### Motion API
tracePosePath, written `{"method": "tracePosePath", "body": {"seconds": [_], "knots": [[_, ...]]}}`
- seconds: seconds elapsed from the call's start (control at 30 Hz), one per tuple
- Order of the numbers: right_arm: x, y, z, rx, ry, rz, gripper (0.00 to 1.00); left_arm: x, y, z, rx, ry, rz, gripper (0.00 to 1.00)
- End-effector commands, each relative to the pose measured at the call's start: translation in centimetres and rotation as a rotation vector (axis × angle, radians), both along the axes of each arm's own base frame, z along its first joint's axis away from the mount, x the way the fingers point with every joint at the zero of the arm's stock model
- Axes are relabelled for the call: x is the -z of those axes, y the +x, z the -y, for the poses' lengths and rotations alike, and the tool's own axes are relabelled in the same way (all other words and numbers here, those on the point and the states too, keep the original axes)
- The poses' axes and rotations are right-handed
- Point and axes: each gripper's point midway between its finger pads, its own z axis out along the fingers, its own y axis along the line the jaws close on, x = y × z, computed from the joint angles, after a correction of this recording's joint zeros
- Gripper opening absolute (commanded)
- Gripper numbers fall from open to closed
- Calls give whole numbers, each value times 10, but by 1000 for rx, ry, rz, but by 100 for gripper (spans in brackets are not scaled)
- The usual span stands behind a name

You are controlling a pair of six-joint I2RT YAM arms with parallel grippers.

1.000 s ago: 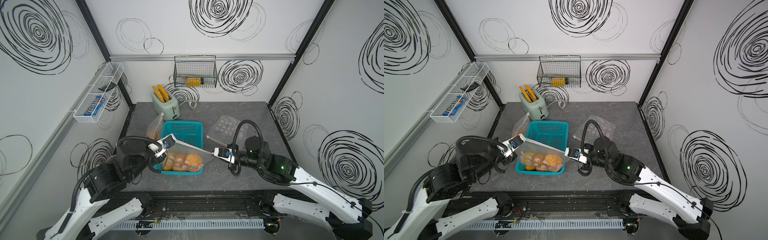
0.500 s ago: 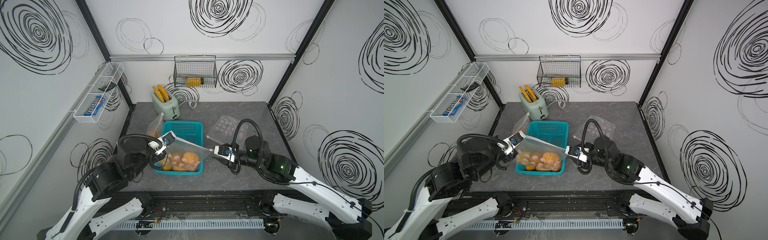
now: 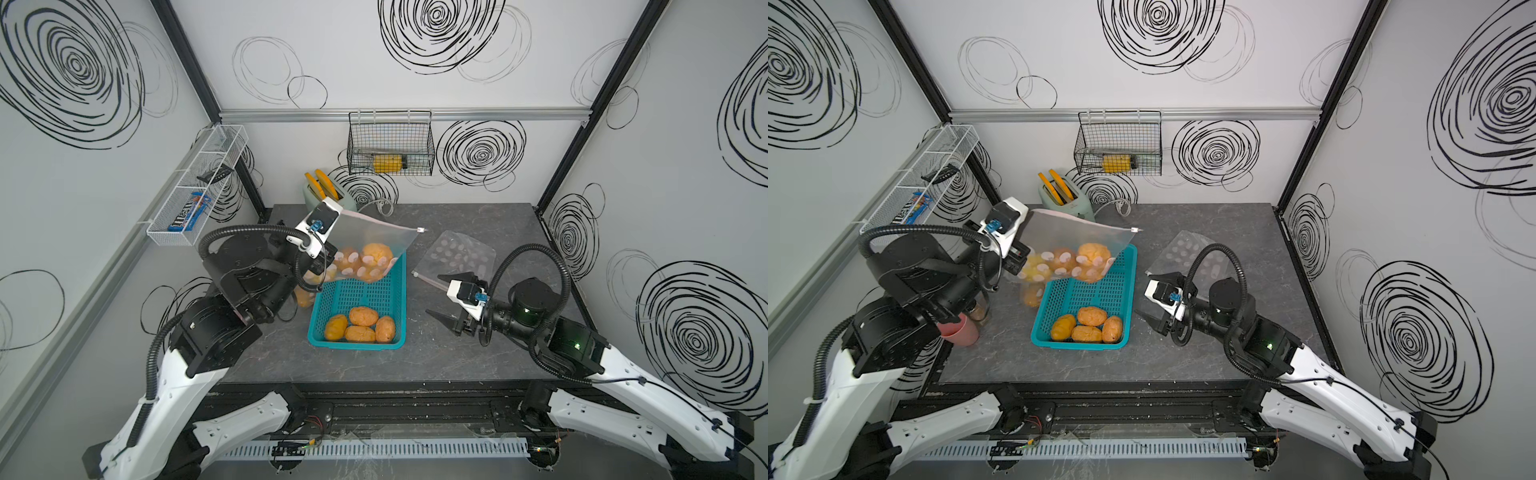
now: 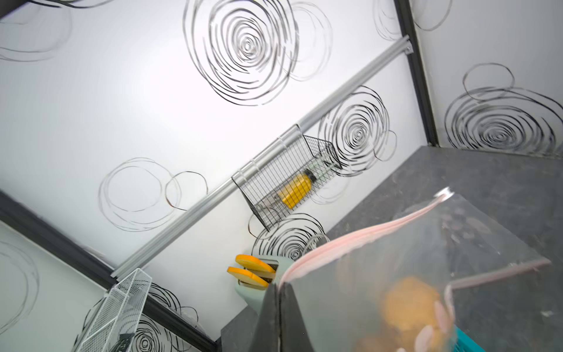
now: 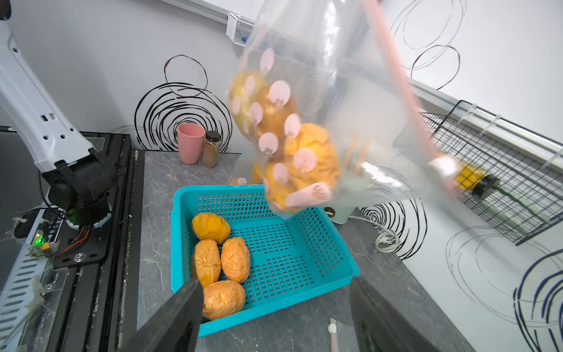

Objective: Put the potatoes into a zipper bag and zip it
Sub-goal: Zip the zipper on the basket, then place the zipper food storage bag at the center of the board.

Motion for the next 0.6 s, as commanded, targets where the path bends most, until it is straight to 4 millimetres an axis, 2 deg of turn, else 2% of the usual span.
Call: {"method": "tracePosePath", "body": {"seconds": [0.0,0.07,0.1,0.17,0.37,0.47,0.57], "knots": [[7,-7,-6,-50,43,-52,78,-49,28,-19,-96,-124,154,0],[15,-10,-8,-66,43,-73,77,-48,58,-45,-167,-147,138,0],[19,-11,-9,-73,38,-83,77,-46,68,-54,-184,-169,130,0],[27,-13,-10,-83,29,-99,76,-47,86,-89,-257,-230,147,0],[54,-17,-12,-107,-6,-138,76,-49,106,-170,-377,-402,219,0],[66,-16,-14,-99,-10,-170,76,-32,121,-189,-423,-391,205,0],[78,-13,-17,-92,-28,-217,74,6,134,-190,-420,-348,167,0]]}}
